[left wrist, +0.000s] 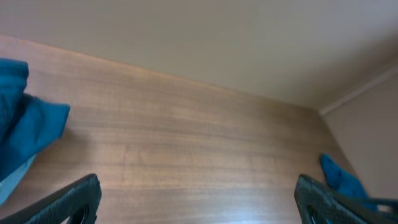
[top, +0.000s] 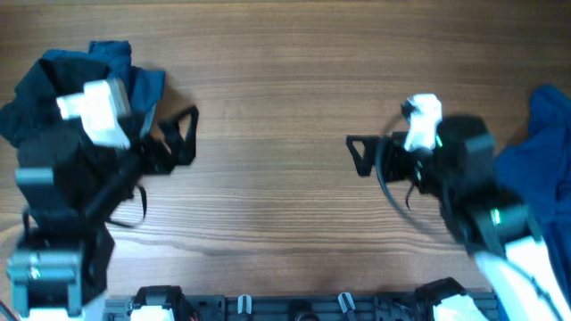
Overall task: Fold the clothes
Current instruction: 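Reach the right gripper to the teal shirt at the right edge and grasp it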
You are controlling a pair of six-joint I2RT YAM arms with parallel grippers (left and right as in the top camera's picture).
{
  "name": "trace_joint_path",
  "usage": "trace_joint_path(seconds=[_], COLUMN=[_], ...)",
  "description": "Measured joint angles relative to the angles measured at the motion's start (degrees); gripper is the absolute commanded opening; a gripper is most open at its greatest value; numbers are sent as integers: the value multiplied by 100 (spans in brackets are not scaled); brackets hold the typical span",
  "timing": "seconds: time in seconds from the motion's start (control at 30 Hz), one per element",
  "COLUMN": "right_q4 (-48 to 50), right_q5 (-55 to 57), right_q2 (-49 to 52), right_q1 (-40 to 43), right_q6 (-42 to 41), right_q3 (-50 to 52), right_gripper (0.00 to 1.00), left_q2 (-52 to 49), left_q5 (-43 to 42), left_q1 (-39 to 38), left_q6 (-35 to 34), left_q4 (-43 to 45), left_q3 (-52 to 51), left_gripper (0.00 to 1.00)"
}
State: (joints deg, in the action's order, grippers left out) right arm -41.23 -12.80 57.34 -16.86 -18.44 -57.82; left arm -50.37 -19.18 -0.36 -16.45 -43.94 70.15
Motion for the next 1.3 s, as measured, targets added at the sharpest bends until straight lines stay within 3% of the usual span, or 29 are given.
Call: trace_joint_path(seconds=[0.1, 0.23, 0.33, 0.47, 0.57, 0.83, 1.0, 1.1, 1.3], right_q4=[-824, -1362, -1384, -1285, -1189, -933, -929, -841, -831], right_q5=[278, 424, 597, 1069, 1434, 2411, 2942, 3023, 2946], right_q2=[1152, 1853, 2203, 2977, 3665, 5154, 5608, 5635, 5641], right_q1=[227, 780, 1775, 3401, 4072, 4210, 4221, 4221, 4221], right_q6=[544, 717, 492, -7, -367, -1095, -1440, -1558, -1611], right_q3=[-857, -1386, -1488, -1534, -1541, -1541, -1541, -1515, -1453], right_gripper=[100, 98, 82, 79, 72, 64, 47, 4, 5], left_q2=[-455, -614, -643, -643, -643, -643, -643, -643, -643], left_q5=[-44, -173, -195, -219, -234, -234, -236, -234, -236], left_q1=[0, 0, 0, 0, 0, 0, 0, 0, 0], left_q6=[-26, -37, -48, -50, -50, -50, -50, -50, -50], left_q4=[-262, -415, -435, -496, -535, -728, -737, -752, -807], left_q3=[444, 452, 455, 455, 459, 461, 461, 461, 461], left_gripper=[100, 99, 99, 100, 100, 100, 100, 100, 100])
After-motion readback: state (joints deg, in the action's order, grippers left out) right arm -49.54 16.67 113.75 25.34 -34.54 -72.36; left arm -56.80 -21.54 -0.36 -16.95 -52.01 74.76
